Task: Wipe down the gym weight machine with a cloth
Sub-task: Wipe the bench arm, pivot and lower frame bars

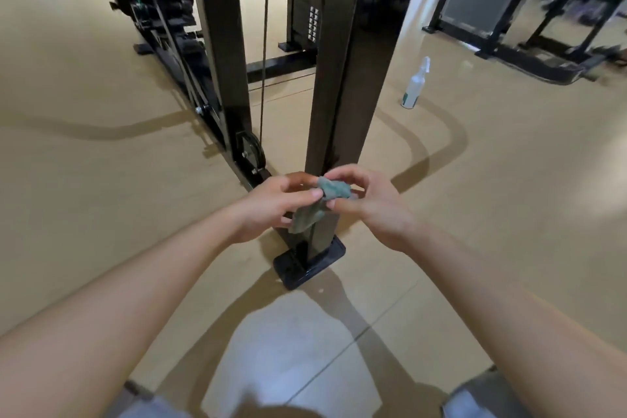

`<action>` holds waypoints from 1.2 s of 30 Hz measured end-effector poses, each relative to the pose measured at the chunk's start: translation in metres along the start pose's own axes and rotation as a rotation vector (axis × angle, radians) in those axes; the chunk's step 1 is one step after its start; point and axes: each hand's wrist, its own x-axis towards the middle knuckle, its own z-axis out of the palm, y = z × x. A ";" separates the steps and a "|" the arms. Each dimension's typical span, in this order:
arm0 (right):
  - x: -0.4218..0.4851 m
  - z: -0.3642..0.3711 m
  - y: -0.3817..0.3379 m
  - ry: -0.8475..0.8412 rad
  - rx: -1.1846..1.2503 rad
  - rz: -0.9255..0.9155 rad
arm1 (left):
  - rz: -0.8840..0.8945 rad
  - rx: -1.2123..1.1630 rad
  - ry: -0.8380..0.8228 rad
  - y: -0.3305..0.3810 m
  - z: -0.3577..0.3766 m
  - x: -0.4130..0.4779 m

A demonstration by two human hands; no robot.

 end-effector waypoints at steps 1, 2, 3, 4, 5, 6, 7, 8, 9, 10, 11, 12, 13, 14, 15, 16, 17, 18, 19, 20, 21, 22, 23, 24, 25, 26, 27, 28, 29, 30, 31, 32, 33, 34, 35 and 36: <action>0.001 0.003 0.000 0.039 0.004 -0.020 | -0.005 -0.052 -0.022 -0.002 -0.002 0.000; 0.002 0.006 0.001 0.064 0.025 -0.027 | 0.006 -0.110 -0.027 -0.003 -0.002 0.001; 0.003 0.008 0.003 0.081 0.038 -0.033 | 0.023 -0.158 -0.023 -0.003 -0.003 0.002; 0.004 0.010 0.003 0.091 0.053 -0.039 | 0.039 -0.193 -0.021 -0.003 -0.004 0.003; 0.004 0.011 0.004 0.100 0.058 -0.047 | 0.050 -0.211 -0.019 -0.003 -0.004 0.005; 0.004 0.013 0.004 0.105 0.065 -0.052 | 0.052 -0.220 -0.011 -0.003 -0.006 0.007; 0.004 0.015 0.006 0.120 0.056 -0.051 | 0.044 -0.221 0.007 -0.005 -0.009 0.010; 0.004 0.017 0.008 0.145 0.057 -0.042 | 0.029 -0.213 0.039 -0.006 -0.012 0.014; 0.003 0.020 0.011 0.190 0.062 -0.024 | 0.011 -0.191 0.085 -0.008 -0.017 0.017; 0.003 0.022 0.015 0.253 0.081 0.008 | -0.007 -0.159 0.143 -0.012 -0.022 0.022; 0.003 0.024 0.020 0.323 0.100 0.048 | -0.024 -0.128 0.214 -0.019 -0.029 0.028; 0.004 0.026 0.026 0.384 0.113 0.092 | -0.048 -0.106 0.299 -0.028 -0.035 0.034; 0.005 0.026 0.030 0.420 0.126 0.122 | -0.070 -0.092 0.391 -0.038 -0.041 0.042; 0.006 0.025 0.033 0.428 0.139 0.141 | -0.091 -0.092 0.474 -0.048 -0.045 0.050; 0.007 0.025 0.036 0.419 0.153 0.161 | -0.112 -0.109 0.542 -0.059 -0.048 0.057; 0.009 0.026 0.037 0.405 0.167 0.172 | -0.138 -0.133 0.587 -0.068 -0.048 0.065; 0.010 0.028 0.039 0.395 0.175 0.169 | -0.163 -0.153 0.603 -0.077 -0.047 0.073; 0.011 0.030 0.040 0.388 0.172 0.153 | -0.185 -0.152 0.600 -0.084 -0.044 0.079; 0.012 0.033 0.042 0.385 0.157 0.133 | -0.196 -0.126 0.587 -0.091 -0.040 0.084; 0.012 0.034 0.043 0.389 0.135 0.117 | -0.202 -0.094 0.572 -0.098 -0.036 0.088; 0.013 0.035 0.045 0.396 0.107 0.111 | -0.203 -0.078 0.558 -0.103 -0.031 0.092; 0.013 0.036 0.044 0.399 0.077 0.113 | -0.203 -0.082 0.543 -0.108 -0.026 0.094; 0.013 0.036 0.044 0.397 0.054 0.117 | -0.207 -0.095 0.521 -0.112 -0.021 0.095; 0.013 0.036 0.044 0.396 0.037 0.119 | -0.221 -0.094 0.496 -0.115 -0.017 0.095; 0.014 0.035 0.045 0.395 0.028 0.118 | -0.246 -0.072 0.472 -0.117 -0.014 0.095; 0.014 0.035 0.045 0.395 0.020 0.116 | -0.276 -0.045 0.452 -0.119 -0.012 0.095; 0.015 0.035 0.047 0.395 0.017 0.119 | -0.311 -0.033 0.437 -0.122 -0.012 0.096; 0.015 0.034 0.047 0.395 0.014 0.126 | -0.352 -0.049 0.425 -0.125 -0.013 0.095; 0.015 0.034 0.048 0.395 0.009 0.137 | -0.396 -0.087 0.415 -0.127 -0.014 0.095; 0.015 0.033 0.048 0.394 0.004 0.147 | -0.431 -0.139 0.407 -0.129 -0.014 0.093; 0.015 0.032 0.049 0.393 0.003 0.152 | -0.450 -0.194 0.405 -0.130 -0.014 0.094; 0.015 0.032 0.049 0.392 0.005 0.156 | -0.448 -0.252 0.408 -0.130 -0.013 0.095; 0.016 0.031 0.049 0.395 0.007 0.158 | -0.431 -0.310 0.410 -0.128 -0.013 0.097; 0.016 0.032 0.049 0.402 0.008 0.162 | -0.405 -0.357 0.409 -0.124 -0.014 0.099; 0.017 0.032 0.048 0.407 0.012 0.165 | -0.380 -0.378 0.402 -0.120 -0.015 0.101; 0.017 0.034 0.048 0.412 0.018 0.166 | -0.351 -0.383 0.393 -0.116 -0.017 0.103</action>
